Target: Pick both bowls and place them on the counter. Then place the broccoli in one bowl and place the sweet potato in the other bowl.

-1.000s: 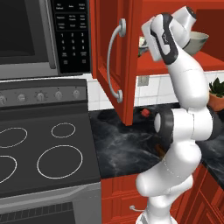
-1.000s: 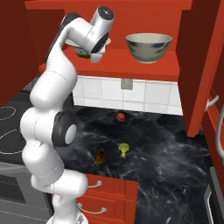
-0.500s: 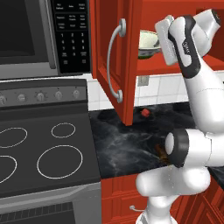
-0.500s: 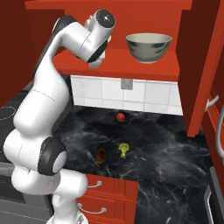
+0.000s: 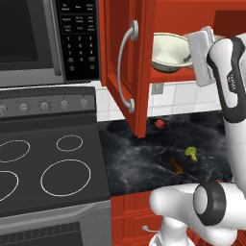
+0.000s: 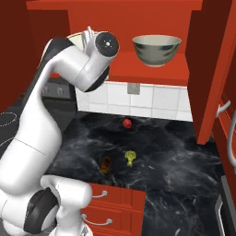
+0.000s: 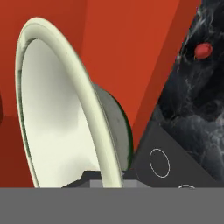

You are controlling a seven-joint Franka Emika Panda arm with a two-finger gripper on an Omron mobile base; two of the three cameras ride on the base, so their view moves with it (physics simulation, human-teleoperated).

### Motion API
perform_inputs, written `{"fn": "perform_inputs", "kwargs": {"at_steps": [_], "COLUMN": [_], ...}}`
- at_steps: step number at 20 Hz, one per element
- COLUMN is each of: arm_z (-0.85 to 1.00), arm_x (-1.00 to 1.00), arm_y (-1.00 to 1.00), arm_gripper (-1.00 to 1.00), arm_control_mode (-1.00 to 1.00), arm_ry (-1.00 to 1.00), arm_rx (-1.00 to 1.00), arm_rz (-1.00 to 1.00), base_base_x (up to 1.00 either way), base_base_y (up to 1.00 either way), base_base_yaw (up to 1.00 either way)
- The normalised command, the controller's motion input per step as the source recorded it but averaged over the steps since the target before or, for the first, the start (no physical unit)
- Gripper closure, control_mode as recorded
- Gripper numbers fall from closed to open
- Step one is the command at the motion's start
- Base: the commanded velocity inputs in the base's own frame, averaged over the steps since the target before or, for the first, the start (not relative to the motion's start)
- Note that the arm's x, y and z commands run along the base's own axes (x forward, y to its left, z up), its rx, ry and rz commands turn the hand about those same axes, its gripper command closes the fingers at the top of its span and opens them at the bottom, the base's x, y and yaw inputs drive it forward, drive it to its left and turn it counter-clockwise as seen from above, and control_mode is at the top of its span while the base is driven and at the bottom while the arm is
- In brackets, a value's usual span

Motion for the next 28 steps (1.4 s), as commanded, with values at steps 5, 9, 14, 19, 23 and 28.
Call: {"fn": "perform_inputs", "kwargs": {"at_steps": [5, 9, 14, 19, 23, 28], "arm_z": [0.00, -0.08, -0.12, -0.19, -0.45, -0.75], "arm_x": [-0.81, -0.77, -0.78, -0.80, -0.35, -0.12], "arm_y": [-0.01, -0.02, -0.02, -0.06, -0.13, -0.02], "arm_gripper": [1.00, 1.00, 1.00, 1.00, 1.00, 1.00], "arm_control_mode": [-1.00, -1.00, -1.00, -1.00, -1.00, -1.00], "arm_ry": [0.00, 0.05, 0.08, 0.06, 0.14, 0.29], "arm_rx": [0.00, 0.01, 0.04, 0.03, 0.00, 0.00], "arm_rz": [0.05, 0.05, 0.00, 0.00, 0.00, 0.00], "base_base_x": [0.00, 0.00, 0.00, 0.00, 0.00, 0.00], "base_base_y": [0.00, 0.00, 0.00, 0.00, 0.00, 0.00], "base_base_yaw": [0.00, 0.00, 0.00, 0.00, 0.00, 0.00]}}
